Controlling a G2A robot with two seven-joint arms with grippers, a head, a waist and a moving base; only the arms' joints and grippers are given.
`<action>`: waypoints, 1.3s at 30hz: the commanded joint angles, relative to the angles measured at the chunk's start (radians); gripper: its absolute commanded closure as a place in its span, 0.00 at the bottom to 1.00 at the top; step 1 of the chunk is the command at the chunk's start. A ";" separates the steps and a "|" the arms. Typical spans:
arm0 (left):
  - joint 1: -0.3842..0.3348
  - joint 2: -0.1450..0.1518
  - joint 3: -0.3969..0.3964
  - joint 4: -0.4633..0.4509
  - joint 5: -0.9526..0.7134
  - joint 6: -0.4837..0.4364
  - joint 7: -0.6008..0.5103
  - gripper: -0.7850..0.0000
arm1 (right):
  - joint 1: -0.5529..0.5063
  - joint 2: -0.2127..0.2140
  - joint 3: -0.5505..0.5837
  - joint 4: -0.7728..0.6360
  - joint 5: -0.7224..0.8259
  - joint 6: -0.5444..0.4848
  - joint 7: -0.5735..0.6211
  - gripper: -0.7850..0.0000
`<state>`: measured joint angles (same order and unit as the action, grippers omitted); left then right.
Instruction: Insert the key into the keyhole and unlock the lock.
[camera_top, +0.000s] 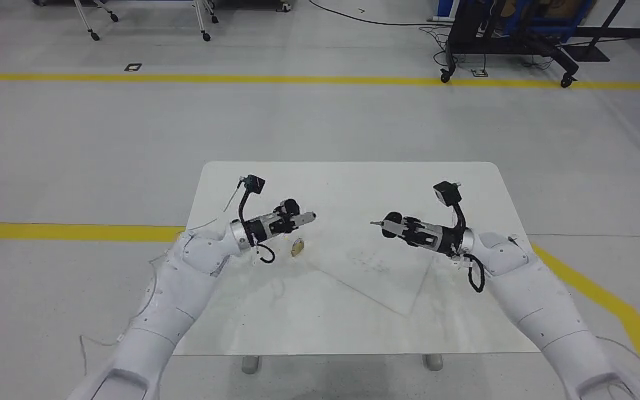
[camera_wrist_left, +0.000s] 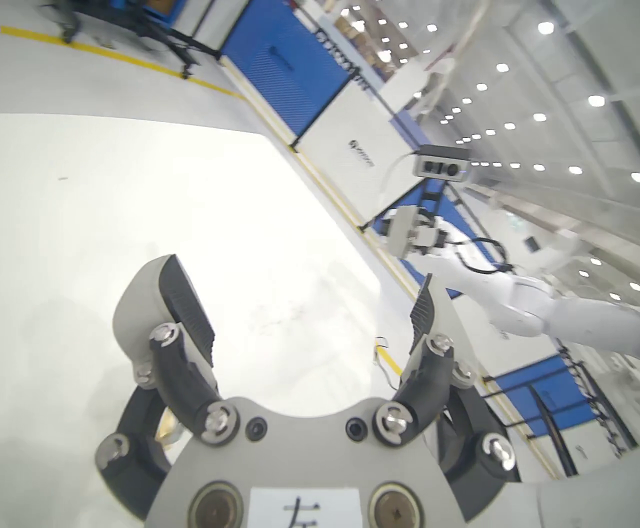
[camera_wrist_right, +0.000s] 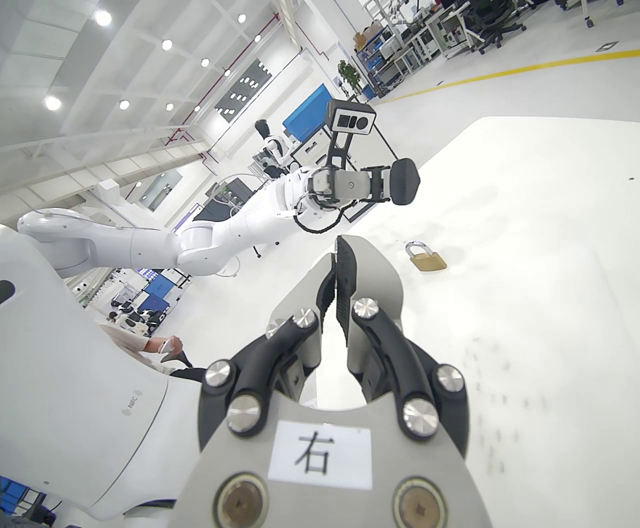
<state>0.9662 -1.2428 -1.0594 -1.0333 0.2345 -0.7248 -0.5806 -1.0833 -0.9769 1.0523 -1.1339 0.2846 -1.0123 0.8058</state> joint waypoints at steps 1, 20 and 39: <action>0.030 0.016 -0.023 -0.060 0.184 0.071 0.035 0.00 | -0.007 0.000 0.014 -0.003 0.003 0.000 -0.001 1.00; 0.219 0.073 -0.050 -0.364 0.671 0.189 -0.003 0.18 | -0.014 -0.006 0.031 -0.002 0.004 0.000 0.002 1.00; 0.112 0.039 0.081 -0.264 0.770 0.302 -0.005 1.00 | -0.014 -0.006 0.031 -0.002 0.004 0.000 0.002 1.00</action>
<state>1.0807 -1.2032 -0.9804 -1.2977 0.9995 -0.4266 -0.5859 -1.0969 -0.9827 1.0834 -1.1357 0.2882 -1.0123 0.8077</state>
